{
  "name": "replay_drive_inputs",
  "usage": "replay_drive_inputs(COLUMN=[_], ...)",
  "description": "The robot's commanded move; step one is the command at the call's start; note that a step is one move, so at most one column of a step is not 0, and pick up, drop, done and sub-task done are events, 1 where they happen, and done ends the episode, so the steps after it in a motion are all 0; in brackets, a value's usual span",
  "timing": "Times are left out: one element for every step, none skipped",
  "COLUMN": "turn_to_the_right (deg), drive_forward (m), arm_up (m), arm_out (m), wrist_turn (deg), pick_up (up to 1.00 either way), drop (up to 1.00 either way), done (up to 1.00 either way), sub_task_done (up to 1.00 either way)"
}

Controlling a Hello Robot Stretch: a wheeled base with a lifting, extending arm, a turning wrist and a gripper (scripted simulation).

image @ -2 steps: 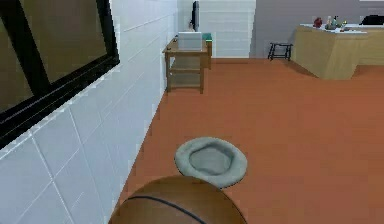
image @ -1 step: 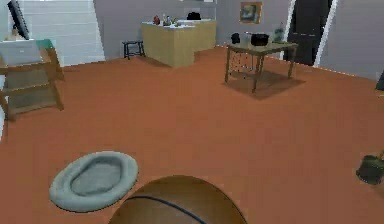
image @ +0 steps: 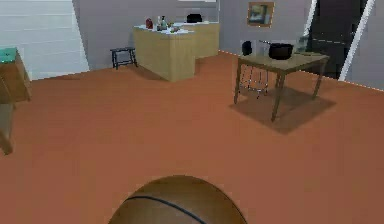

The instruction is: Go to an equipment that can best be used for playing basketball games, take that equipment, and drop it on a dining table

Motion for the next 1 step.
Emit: replay_drive_inputs(turn_to_the_right=[0.0], drive_forward=[1.0], arm_up=[0.0], arm_out=[0.0], wrist_turn=[0.0], pick_up=[0.0], drop=[0.0], done=[0.0], sub_task_done=[0.0])
